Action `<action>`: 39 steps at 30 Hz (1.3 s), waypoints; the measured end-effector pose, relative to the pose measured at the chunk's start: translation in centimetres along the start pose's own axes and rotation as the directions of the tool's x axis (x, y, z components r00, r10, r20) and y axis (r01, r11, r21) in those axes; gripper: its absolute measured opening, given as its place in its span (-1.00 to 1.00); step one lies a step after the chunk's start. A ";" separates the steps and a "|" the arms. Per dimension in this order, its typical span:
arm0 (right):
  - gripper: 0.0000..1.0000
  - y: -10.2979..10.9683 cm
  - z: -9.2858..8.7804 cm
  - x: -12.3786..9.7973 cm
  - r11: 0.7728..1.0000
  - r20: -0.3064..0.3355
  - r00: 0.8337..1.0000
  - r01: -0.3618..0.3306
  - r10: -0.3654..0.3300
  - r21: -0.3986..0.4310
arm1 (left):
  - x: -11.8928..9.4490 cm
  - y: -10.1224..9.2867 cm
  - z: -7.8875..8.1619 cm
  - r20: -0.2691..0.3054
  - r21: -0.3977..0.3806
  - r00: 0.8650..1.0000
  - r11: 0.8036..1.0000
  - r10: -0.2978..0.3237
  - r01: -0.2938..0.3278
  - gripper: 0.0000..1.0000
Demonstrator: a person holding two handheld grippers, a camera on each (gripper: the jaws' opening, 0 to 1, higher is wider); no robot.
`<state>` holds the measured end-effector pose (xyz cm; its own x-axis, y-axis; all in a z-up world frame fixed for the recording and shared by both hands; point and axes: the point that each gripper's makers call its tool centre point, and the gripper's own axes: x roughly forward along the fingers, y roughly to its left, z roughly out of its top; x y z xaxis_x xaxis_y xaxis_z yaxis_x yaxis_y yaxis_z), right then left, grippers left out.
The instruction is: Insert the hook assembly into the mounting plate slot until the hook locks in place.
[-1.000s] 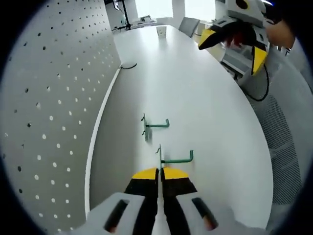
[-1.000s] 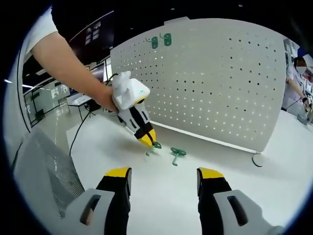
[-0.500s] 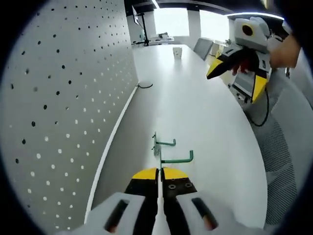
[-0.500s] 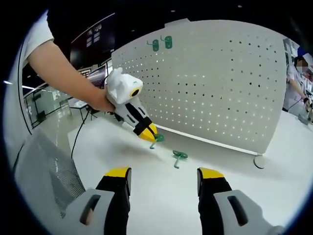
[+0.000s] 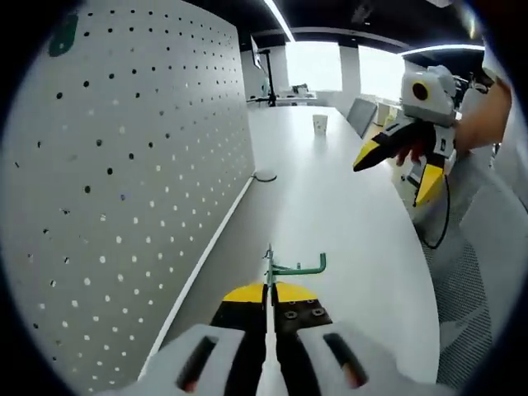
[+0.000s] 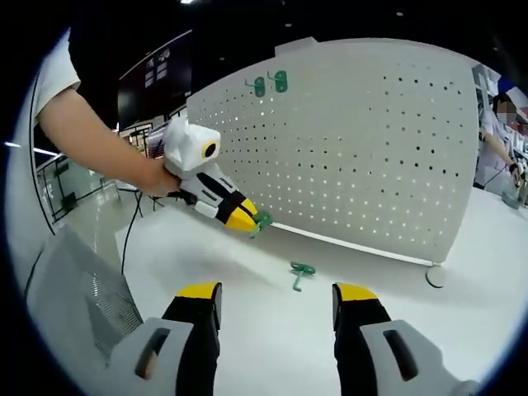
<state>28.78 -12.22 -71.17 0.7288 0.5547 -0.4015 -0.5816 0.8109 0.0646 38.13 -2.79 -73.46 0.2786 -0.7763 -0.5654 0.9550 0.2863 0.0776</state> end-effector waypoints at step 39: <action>0.07 0.8 0.9 0.2 0.999 0.032 0.999 -0.022 0.022 -0.029 | -7.4 -1.1 6.6 0.418 -0.200 0.886 0.972 0.201 -0.126 -0.97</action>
<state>28.79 -11.31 -70.39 0.7268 0.5785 -0.3703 -0.6074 0.7930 0.0467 35.72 -1.08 -63.98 0.4809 -0.8651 -0.1422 0.8727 0.4880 -0.0177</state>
